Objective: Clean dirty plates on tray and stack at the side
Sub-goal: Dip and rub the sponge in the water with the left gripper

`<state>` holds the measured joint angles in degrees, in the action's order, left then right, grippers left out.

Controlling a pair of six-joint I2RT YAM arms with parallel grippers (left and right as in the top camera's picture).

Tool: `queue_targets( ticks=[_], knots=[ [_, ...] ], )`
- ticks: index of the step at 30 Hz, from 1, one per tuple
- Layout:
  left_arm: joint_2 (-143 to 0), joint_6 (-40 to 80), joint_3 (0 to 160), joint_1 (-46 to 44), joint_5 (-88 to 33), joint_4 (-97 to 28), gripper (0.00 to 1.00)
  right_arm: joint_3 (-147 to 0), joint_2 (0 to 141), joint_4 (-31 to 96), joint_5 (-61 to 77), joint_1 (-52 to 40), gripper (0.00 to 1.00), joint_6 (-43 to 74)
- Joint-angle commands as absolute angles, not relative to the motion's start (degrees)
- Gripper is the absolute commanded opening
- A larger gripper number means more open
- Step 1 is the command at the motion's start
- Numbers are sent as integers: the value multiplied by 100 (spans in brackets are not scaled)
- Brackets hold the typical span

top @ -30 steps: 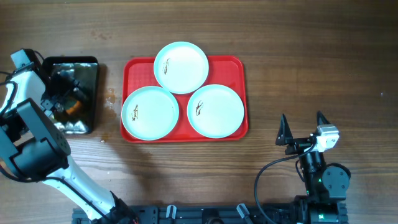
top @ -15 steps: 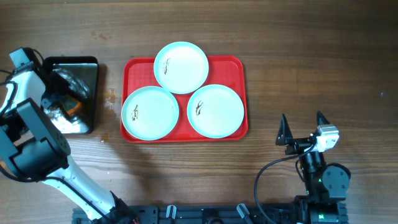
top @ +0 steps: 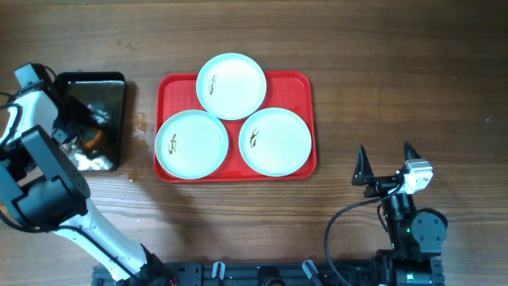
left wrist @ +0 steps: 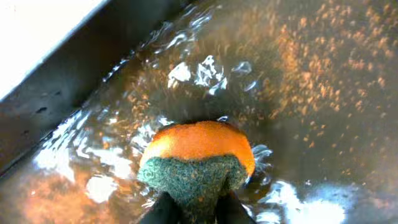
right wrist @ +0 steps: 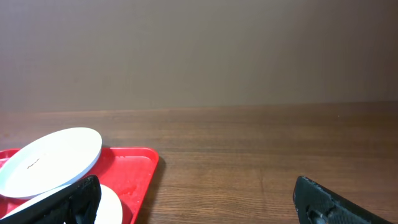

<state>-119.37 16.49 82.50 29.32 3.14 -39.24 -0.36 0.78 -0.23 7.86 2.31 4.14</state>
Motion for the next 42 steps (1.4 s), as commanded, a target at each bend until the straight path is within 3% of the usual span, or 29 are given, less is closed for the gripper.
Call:
queue_targets(
  ticks=[1,4,5,6,9,10,11,12,13,15,17,19,20,21,22,23,24,25,26,27,28,29,31,32,33,35,37,38,42],
  knots=[
    [-12007,1669,8208,2936,349,-4016,100,-30,27,-43,742,244,100,318],
    [-12007,1669,8208,2936,349,-4106,100,-30,27,-43,742,244,100,316],
    [-12007,1667,8208,2936,349,-4136,58,-30,27,-43,742,244,100,314],
    [-12007,1669,8208,2936,351,-4178,4,-30,27,-43,742,244,100,314],
    [-12007,1675,8208,2936,349,-4320,4,-30,27,-43,742,244,100,316],
    [-12007,1675,8208,2936,349,-4355,18,-30,27,-43,742,244,100,314],
    [-12007,1675,8208,2936,349,-4405,52,-30,27,-43,742,244,100,316],
    [-12007,1671,8208,2936,349,-4445,100,-30,27,-43,742,244,100,316],
    [-12007,1671,8208,2936,349,-4473,100,-30,27,-43,742,244,100,316],
    [-12007,1671,8208,2936,346,-4536,95,-30,27,-43,742,244,100,316],
    [-12007,1673,8208,2936,349,-4606,4,-30,27,-43,742,244,100,314],
    [-12007,1695,8208,2936,346,-4663,4,-30,27,-43,742,244,100,316],
    [-12007,1695,8208,2936,325,-4700,60,-30,27,-43,742,244,100,316],
    [-12007,1693,8208,2936,303,-4711,100,-30,27,-43,742,244,100,316],
    [-12007,1693,8208,2936,298,-4724,100,-30,27,-43,742,244,100,316],
    [-12007,1691,8208,2936,294,-4742,94,-32,27,-43,742,244,100,314],
    [-12007,1691,8208,2936,287,-4746,31,-30,27,-43,742,244,100,316],
    [-12007,1691,8208,2936,287,-4753,4,-30,27,-43,742,244,100,316],
    [-12007,1693,8208,2936,285,-4762,4,-30,27,-43,742,244,100,316],
    [-12007,1693,8208,2936,285,-4762,22,-30,27,-43,742,244,99,316],
    [-12007,1693,8208,2936,285,-4755,66,-30,27,-43,742,244,100,318],
    [-12007,1693,8208,2936,285,-4720,100,-30,27,-43,742,244,100,318],
    [-12007,1691,8208,2936,285,-4718,100,-30,27,-43,742,244,100,318],
    [-12005,1691,8208,2936,285,-4716,88,-30,27,-43,742,244,100,316],
    [-12005,1691,8211,2936,285,-4716,64,-30,27,-43,742,244,100,316],
    [-12005,1691,8211,2936,287,-4687,31,-30,27,-43,742,244,100,316],
    [-11987,1693,8219,2936,285,-4674,10,-30,27,-43,742,244,100,316],
    [-11970,1693,8232,2936,285,-4683,4,-32,27,-43,742,244,100,316],
    [-11754,1691,8259,2936,285,-4722,4,-30,27,-43,742,244,100,316]
  ],
)
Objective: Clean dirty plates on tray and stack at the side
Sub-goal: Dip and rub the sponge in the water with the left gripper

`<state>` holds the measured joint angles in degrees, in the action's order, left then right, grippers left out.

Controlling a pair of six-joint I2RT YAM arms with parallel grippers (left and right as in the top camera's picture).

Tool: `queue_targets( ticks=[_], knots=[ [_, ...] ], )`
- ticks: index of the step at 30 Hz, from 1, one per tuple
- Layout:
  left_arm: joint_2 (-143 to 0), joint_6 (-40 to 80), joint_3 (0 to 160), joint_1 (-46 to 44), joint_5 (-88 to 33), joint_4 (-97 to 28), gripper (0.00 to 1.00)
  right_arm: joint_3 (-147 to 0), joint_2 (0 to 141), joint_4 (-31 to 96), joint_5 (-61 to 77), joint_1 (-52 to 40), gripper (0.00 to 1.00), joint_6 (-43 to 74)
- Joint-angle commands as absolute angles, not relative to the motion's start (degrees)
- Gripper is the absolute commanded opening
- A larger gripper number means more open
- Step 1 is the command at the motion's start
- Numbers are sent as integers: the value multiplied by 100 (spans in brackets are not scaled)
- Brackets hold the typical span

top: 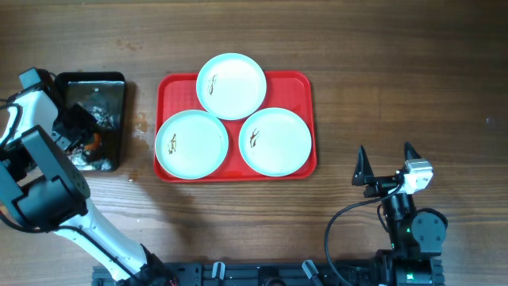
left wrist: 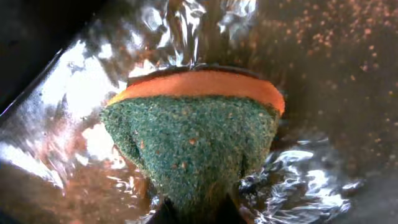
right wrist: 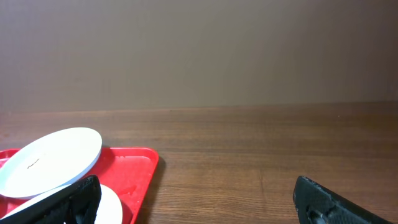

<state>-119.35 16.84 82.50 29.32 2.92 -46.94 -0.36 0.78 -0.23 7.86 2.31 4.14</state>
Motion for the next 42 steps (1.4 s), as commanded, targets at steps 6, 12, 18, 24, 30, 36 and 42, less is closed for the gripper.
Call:
queue_targets(
  ticks=[6,12,18,24,30,36,42],
  knots=[
    [-10949,1691,8259,2936,-493,-4584,4,-30,27,-43,740,244,100,316],
    [-10099,1691,8259,2899,-1741,-4119,4,-30,27,-43,742,244,100,314],
    [-10047,735,8125,2556,-1553,-3870,4,-30,27,-43,740,244,100,314],
    [-10860,657,7594,2364,-390,-3531,4,-30,27,-43,742,244,100,316],
    [-10215,620,8071,2388,-213,-3699,4,-32,27,-43,742,244,100,316],
    [-9415,617,8171,2390,-462,-3404,4,-30,27,-43,742,244,100,318],
    [-10304,620,7603,2429,-416,-3210,4,-30,27,-43,742,244,100,316]
  ],
)
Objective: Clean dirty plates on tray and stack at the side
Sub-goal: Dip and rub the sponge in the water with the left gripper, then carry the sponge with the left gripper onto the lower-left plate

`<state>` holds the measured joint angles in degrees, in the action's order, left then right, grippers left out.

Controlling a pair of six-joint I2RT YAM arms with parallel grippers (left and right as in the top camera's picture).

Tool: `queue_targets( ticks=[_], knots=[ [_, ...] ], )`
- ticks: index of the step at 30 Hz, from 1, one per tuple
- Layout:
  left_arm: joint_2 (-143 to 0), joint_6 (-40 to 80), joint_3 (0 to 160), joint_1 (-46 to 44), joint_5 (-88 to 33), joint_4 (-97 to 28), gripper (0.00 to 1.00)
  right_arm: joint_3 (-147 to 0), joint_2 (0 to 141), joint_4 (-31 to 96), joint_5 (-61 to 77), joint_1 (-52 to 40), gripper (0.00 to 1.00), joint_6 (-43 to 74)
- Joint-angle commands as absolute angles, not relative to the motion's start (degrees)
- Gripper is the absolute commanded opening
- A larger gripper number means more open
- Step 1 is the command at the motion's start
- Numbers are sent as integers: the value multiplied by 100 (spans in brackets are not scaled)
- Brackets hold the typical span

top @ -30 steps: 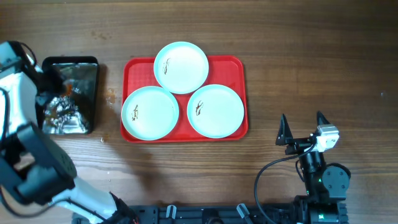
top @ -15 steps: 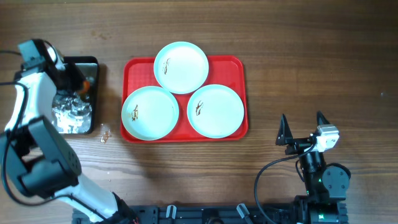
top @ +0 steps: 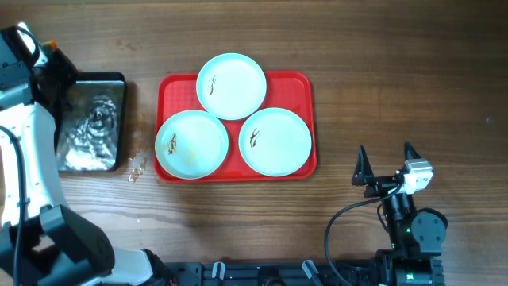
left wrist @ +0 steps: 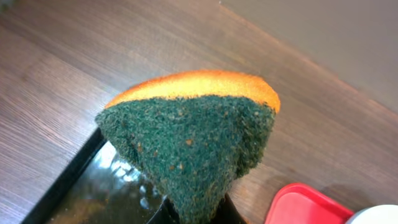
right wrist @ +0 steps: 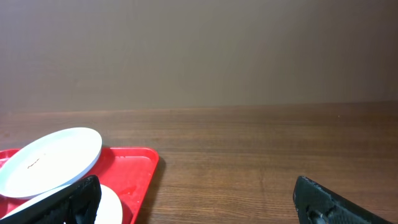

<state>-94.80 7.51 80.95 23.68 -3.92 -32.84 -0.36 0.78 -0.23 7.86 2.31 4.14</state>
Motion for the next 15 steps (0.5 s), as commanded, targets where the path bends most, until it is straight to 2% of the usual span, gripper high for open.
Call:
queue_targets(
  ticks=[1,5,15],
  knots=[
    [-10530,620,7561,2460,-373,-3216,4,-30,27,-43,742,244,100,316],
    [-10820,633,7581,2611,-386,-3409,4,-30,27,-43,742,244,100,316],
    [-9459,639,7765,2644,-1057,-3140,4,-30,27,-43,742,244,100,318]
  ],
)
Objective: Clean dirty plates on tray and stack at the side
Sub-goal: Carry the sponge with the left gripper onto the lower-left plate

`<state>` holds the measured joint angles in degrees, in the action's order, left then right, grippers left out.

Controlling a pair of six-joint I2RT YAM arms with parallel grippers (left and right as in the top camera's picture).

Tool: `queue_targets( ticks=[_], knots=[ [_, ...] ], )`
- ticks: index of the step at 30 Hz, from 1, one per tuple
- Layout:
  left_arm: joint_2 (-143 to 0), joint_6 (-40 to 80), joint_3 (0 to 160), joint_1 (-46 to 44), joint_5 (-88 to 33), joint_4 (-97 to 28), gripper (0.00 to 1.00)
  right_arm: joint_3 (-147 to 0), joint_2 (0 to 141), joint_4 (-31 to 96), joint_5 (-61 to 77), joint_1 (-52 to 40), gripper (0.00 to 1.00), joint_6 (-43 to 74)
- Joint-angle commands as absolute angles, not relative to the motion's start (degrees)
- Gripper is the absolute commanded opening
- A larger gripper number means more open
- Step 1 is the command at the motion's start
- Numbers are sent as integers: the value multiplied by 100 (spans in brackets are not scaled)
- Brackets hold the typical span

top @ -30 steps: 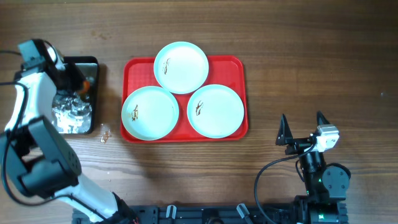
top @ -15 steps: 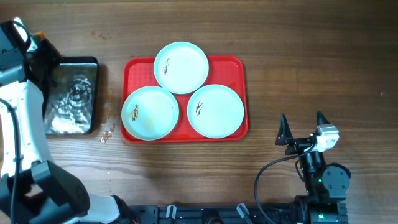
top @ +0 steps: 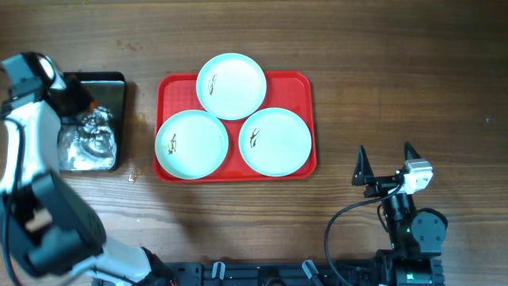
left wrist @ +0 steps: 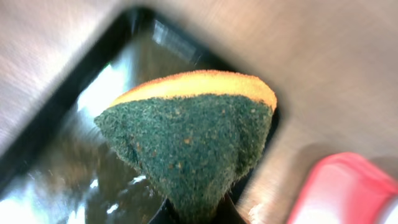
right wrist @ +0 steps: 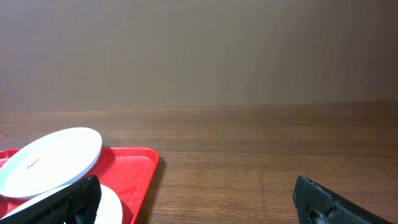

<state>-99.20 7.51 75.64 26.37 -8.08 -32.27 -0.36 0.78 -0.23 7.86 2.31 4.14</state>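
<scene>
Three white plates with brown smears lie on the red tray: one at the back, one front left, one front right. My left gripper is shut on an orange sponge with a green scouring face, held over the right part of the black water tray; in the overhead view it sits at the tray's upper right. My right gripper rests open at the front right, well clear of the red tray, nothing between its fingers.
The black tray holds rippling water. The red tray's corner shows just right of the sponge. A few drops lie on the wood between the two trays. Bare wooden table lies right of the red tray.
My left gripper, still shut on the sponge, has moved from beyond the black tray's far left corner to over its right part, nearer the red tray. The right arm has not moved.
The sponge was first down in the water of the black tray, held by my left gripper. Then it was still in the water, turned green face up. Later it was lifted clear beyond the tray's corner, and now it hangs over the tray's right side.
</scene>
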Motion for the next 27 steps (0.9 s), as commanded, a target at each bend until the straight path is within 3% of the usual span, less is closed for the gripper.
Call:
queue_targets(
  ticks=[1,4,5,6,7,10,15,20,27],
  knots=[
    [-9511,639,7747,2646,-941,-3157,4,-30,27,-43,742,244,100,316],
    [-9848,639,7522,2655,-489,-3135,5,-30,27,-43,742,244,100,314],
    [-10014,639,7422,2655,-279,-3083,13,-30,27,-43,742,244,100,316],
    [-10184,637,7341,2659,-51,-3081,13,-30,27,-43,742,244,100,314],
    [-10447,639,7312,2665,379,-3194,4,-30,27,-43,742,244,100,316],
    [-10575,639,7325,2689,843,-3343,4,-30,27,-43,742,244,100,316],
    [-9758,642,7675,2635,473,-3417,4,-30,27,-43,742,244,100,316],
    [-8676,642,7769,2600,-1288,-2974,4,-30,27,-43,742,244,100,316],
    [-9198,639,7358,2606,1,-3402,4,-30,27,-43,742,244,100,316]
  ],
)
